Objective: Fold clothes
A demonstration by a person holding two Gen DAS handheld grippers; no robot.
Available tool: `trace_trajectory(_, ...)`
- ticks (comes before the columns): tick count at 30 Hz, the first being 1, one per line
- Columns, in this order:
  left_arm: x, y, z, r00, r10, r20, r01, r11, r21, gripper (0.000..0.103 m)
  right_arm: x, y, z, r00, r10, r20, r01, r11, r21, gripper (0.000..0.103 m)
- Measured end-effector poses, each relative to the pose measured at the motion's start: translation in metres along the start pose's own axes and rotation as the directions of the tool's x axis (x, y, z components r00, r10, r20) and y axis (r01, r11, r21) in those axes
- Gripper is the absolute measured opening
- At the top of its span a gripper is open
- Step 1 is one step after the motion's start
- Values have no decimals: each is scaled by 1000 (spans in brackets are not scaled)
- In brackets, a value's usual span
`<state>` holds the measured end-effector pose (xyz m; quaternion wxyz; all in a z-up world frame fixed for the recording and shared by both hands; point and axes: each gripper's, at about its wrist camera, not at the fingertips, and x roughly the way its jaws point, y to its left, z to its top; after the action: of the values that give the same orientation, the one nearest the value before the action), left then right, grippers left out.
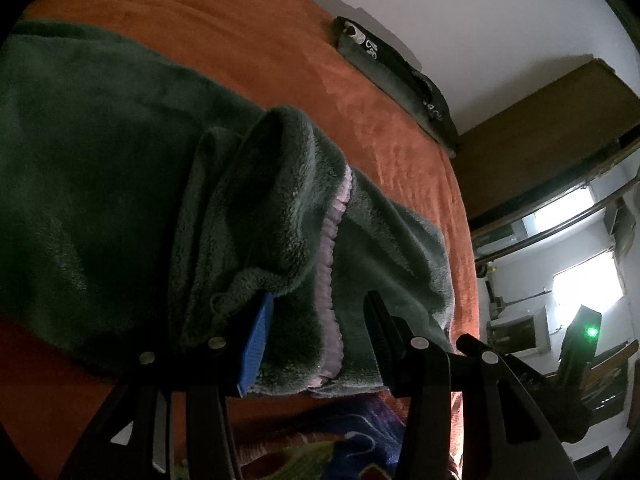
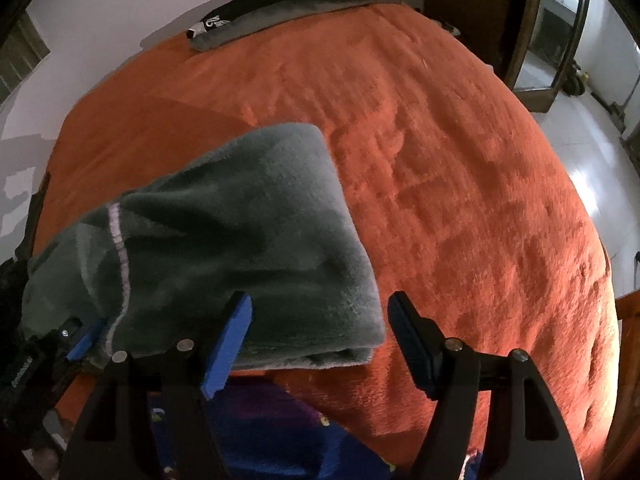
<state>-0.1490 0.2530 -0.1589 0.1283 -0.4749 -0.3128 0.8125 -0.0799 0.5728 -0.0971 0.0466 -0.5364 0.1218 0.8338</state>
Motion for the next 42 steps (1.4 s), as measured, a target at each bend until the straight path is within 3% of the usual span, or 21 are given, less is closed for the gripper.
trace_trajectory(4,-4,-11,0,1000,-13,-24,15,998,67,49,-3,4,0,1000,-2,1,2,1000,-8,70)
trace_trajectory(13,-26,-39,0,999,-42,8,40,986,162,49,5,1,2,1000,-17,-14,17,1000,-5,70)
trace_trajectory(22,-20,-29,-1,998,-55,-19,57,992,115,49,6,-2,3,999,-28,-29,29,999,16,70)
trace_trajectory(42,-22,-32,0,996,-85,-24,87,989,118,49,5,10,2,999,-13,-29,14,1000,20,70)
